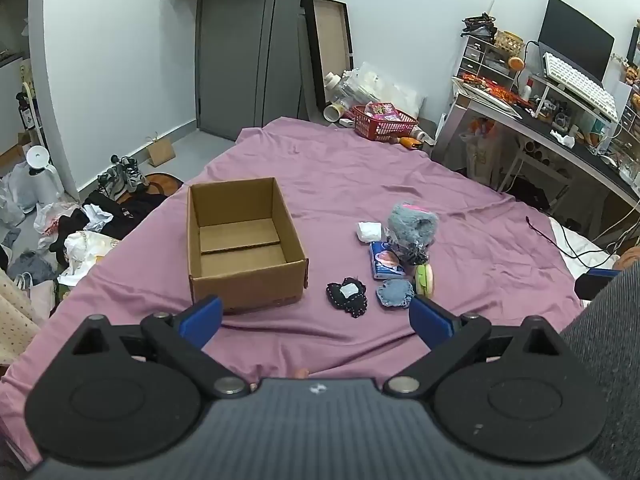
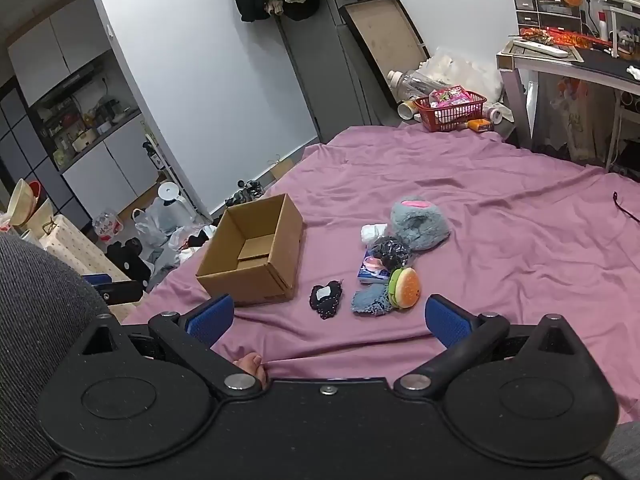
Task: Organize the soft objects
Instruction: 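Move both grippers toward the pile of soft items beside the box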
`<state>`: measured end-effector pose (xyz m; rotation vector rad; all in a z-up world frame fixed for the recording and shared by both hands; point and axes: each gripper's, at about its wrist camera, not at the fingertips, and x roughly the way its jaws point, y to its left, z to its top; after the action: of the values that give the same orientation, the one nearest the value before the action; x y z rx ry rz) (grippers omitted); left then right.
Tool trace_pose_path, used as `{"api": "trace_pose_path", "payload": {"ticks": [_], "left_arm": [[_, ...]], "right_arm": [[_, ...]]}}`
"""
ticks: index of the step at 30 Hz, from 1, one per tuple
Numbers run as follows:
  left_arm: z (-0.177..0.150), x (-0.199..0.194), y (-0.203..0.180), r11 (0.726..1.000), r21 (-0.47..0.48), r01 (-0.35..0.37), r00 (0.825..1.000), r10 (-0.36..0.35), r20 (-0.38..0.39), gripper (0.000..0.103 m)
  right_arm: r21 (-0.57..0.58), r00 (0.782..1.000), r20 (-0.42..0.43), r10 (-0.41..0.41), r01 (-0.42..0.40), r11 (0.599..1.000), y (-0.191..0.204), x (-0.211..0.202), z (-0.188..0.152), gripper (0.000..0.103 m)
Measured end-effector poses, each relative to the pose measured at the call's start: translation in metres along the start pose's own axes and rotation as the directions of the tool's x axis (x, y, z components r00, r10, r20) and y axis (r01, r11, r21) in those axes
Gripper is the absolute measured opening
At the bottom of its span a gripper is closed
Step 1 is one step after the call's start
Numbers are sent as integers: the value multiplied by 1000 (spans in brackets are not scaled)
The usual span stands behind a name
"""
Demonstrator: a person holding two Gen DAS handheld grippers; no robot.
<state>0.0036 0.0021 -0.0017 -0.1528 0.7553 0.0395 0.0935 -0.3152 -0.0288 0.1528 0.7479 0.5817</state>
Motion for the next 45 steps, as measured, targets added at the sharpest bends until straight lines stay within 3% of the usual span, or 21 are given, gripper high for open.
{"api": "trace_pose_path", "payload": {"ticks": [45], "left_arm": [[1, 3, -2, 999, -11, 40, 999, -40, 20, 99]], "right_arm": [[-16, 999, 10, -47, 48, 999, 2, -4, 4, 103]]}}
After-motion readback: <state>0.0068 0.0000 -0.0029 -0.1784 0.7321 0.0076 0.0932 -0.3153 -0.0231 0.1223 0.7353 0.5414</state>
